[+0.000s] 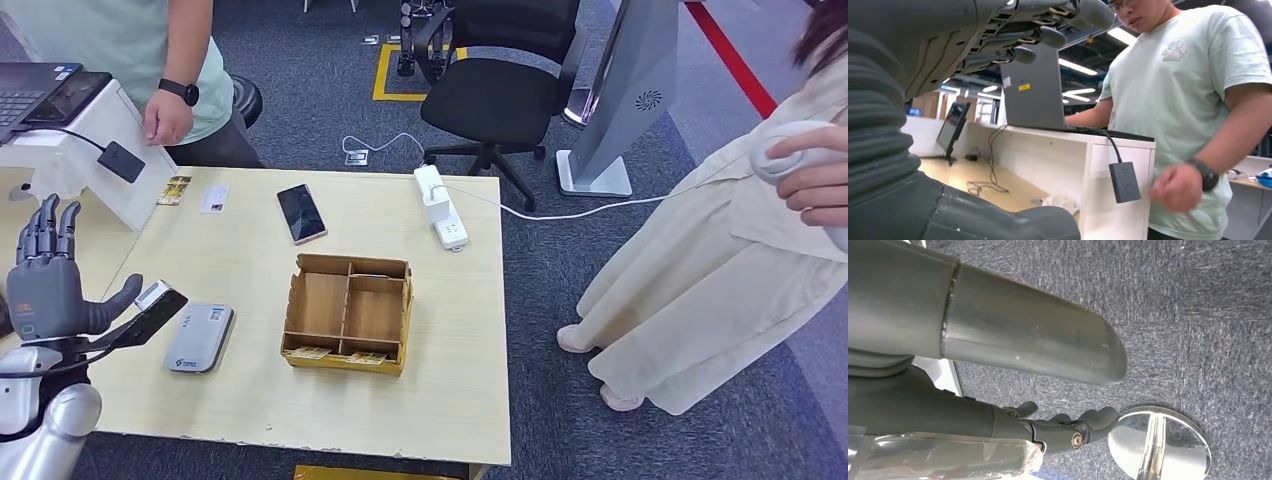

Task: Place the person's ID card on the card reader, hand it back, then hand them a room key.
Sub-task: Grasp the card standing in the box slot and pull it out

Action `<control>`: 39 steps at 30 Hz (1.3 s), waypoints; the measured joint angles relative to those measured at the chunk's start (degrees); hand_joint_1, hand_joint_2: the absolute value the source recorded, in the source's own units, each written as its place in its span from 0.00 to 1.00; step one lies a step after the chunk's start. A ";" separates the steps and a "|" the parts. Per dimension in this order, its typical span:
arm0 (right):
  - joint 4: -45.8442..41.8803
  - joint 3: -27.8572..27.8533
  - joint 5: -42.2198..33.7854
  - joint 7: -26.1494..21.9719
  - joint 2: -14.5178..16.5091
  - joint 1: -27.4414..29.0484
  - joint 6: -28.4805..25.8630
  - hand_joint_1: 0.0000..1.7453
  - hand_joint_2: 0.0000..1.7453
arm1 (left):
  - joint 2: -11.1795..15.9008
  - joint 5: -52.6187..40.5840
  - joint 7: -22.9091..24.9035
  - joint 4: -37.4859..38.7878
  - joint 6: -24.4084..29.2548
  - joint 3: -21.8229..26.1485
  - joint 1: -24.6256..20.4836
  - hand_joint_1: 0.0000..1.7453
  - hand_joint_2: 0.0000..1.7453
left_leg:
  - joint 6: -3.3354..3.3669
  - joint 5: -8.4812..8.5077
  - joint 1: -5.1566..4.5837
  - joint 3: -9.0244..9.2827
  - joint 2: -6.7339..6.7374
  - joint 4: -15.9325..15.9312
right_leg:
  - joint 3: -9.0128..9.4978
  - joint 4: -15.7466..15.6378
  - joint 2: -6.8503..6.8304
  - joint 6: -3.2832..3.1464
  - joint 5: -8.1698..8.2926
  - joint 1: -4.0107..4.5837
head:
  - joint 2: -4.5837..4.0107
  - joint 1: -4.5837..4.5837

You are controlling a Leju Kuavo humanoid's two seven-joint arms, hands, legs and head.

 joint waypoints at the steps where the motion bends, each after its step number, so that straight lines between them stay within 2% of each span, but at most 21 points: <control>1: 0.00 -0.01 -0.12 -0.05 -0.07 0.03 0.03 0.00 0.00 | 0.41 -0.72 -0.48 -0.75 -0.20 0.24 1.16 0.00 1.00 | 0.01 0.00 0.00 -0.01 0.00 0.00 | 0.00 0.00 0.00 0.00 0.00 0.00 | 0.00 0.01; 7: -0.01 -0.08 -0.51 -0.46 -0.60 0.21 0.15 0.00 0.00 | 2.97 -3.88 -3.19 -5.68 -2.27 1.05 8.32 0.00 1.00 | 0.00 -0.01 0.00 -0.04 -0.04 0.00 | -0.04 -0.01 -0.06 0.00 0.00 0.00 | 0.01 0.02; 15: -0.06 -0.08 -0.55 -0.91 -1.05 0.13 0.54 0.00 0.00 | 3.35 -6.26 -4.92 -9.78 -2.65 0.36 13.24 0.00 1.00 | 0.00 -0.01 -0.01 -0.04 -0.05 0.00 | -0.04 -0.02 -0.08 0.00 0.00 -0.01 | 0.00 0.00; 26: -0.07 -0.07 -0.38 -0.89 -1.24 -0.02 0.56 0.00 0.00 | 3.13 -5.65 -4.77 -10.83 -4.85 -3.16 14.53 0.00 1.00 | 0.00 -0.01 -0.01 -0.04 -0.05 0.00 | -0.04 -0.02 -0.08 0.00 0.00 -0.01 | 0.00 0.00; 39: -0.07 -0.07 -0.15 -0.74 -1.24 -0.61 0.46 0.00 0.00 | 0.25 -0.28 -6.65 -10.59 -5.60 -10.81 13.32 0.00 1.00 | 0.00 -0.01 -0.01 -0.04 -0.05 0.01 | -0.04 -0.03 -0.08 0.02 0.02 -0.01 | 0.00 0.01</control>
